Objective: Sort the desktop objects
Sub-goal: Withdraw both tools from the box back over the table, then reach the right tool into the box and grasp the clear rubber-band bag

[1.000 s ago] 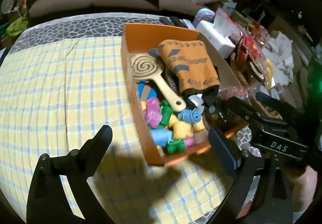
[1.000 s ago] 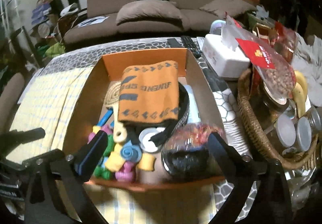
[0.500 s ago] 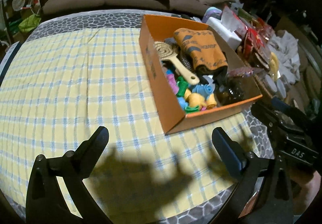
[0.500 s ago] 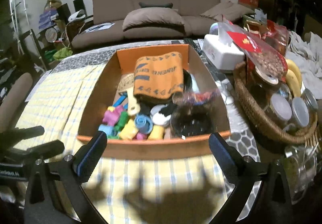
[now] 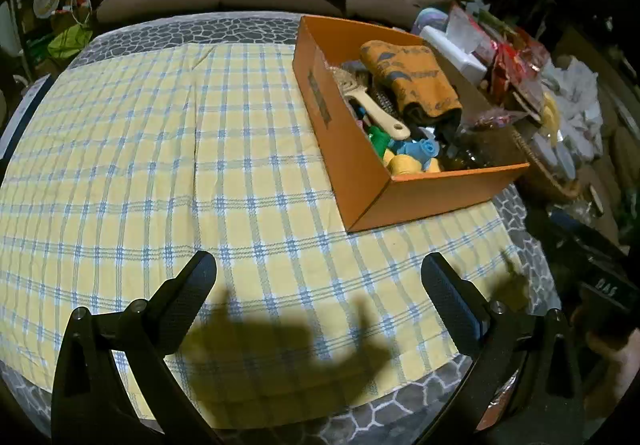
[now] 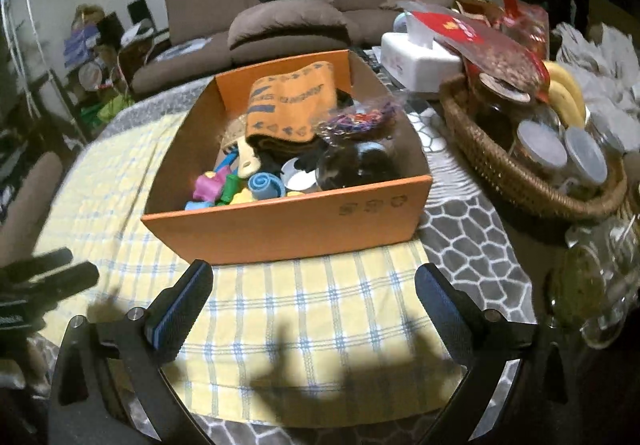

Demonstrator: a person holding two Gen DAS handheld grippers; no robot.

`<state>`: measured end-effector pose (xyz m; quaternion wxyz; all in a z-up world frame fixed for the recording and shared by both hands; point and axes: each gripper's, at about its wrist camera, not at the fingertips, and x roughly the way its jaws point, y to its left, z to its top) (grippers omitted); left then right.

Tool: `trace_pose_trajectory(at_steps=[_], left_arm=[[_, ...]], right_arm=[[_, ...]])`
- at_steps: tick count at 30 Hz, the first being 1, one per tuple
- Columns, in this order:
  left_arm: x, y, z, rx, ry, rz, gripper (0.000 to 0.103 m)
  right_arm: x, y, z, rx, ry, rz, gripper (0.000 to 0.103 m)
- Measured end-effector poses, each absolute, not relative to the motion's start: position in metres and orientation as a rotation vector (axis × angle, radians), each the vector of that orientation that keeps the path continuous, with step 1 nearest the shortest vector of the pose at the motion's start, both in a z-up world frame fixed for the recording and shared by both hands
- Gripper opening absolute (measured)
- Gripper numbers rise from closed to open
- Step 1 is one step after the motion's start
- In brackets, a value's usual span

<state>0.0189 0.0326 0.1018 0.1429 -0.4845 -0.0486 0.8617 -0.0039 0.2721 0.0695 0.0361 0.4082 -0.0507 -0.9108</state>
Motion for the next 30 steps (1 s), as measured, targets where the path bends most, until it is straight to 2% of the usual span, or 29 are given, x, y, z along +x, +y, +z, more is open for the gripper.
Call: trace_pose_trajectory(at_steps=[10,14,30], left_arm=[[0.016,0.032,0.075,-1.462,-0.137,2.472,0.103],[0.011,0.035,0.085,-1.425,-0.144,2.471,0.103],[-0.037,0.087,0.138,-1.259,-0.054,2.481,0.103]], right_arm=[[-0.015,0.276,0.057,1.271,-0.170,-2.775,0.102],[-0.027,0.283,0.072,1.209,-0.245,-2.797,0.101],[-0.094,0.295,0.079,1.202,-0.128,-2.848,0.100]])
